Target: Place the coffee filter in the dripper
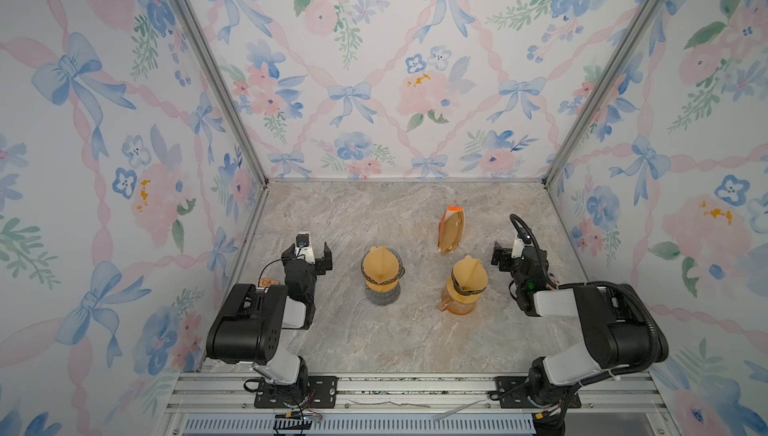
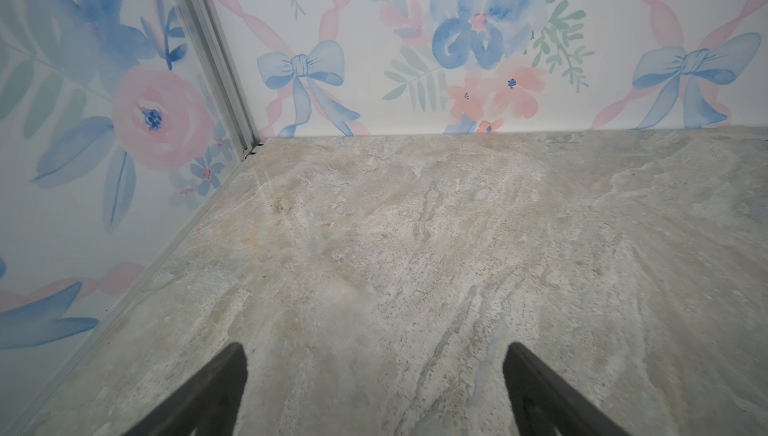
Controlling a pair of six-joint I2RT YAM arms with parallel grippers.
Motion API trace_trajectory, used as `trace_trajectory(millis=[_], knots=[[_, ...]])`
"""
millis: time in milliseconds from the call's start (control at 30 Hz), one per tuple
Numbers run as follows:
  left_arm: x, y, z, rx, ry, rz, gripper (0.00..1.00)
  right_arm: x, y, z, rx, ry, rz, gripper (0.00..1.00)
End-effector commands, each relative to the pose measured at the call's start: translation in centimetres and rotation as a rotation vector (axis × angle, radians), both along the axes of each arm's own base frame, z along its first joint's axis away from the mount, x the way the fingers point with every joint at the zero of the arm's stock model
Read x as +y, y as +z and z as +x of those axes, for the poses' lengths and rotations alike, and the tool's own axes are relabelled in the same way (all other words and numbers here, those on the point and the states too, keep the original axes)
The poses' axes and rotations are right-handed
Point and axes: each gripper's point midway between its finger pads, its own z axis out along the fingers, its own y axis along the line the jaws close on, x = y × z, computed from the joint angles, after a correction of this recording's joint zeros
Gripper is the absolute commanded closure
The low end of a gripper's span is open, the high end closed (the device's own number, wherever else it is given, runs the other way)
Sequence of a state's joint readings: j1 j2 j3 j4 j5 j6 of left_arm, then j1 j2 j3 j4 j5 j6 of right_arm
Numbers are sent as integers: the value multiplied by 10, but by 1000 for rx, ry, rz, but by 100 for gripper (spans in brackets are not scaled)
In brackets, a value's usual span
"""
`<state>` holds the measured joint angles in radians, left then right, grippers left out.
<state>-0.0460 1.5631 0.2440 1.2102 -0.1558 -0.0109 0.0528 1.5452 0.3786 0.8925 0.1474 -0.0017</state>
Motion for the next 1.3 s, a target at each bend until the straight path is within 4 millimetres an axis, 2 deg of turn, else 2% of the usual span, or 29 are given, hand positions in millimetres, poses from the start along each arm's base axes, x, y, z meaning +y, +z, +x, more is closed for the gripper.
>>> trace_trajectory(millis=[0, 133, 233, 367, 833, 1033, 1267], knots=[[-5, -1, -1, -5, -28, -9, 2, 15, 8, 5, -29, 125, 54, 4], [-20, -1, -3, -7, -126, -1, 2, 11, 9, 3, -47, 141, 103, 4], [-19, -1, -3, -10, -126, 0, 2, 10, 7, 5, -24, 111, 74, 4], [-9, -2, -1, 1, -64, -7, 2, 10, 7, 6, -21, 96, 56, 4], [-10, -2, -1, -1, -64, -7, 2, 10, 7, 6, -22, 97, 55, 4], [-9, -2, -1, -1, -63, -7, 2, 8, 10, -1, -71, 133, 110, 4], [-9, -2, 0, -1, -63, -7, 2, 15, 7, 6, -20, 131, 60, 4]])
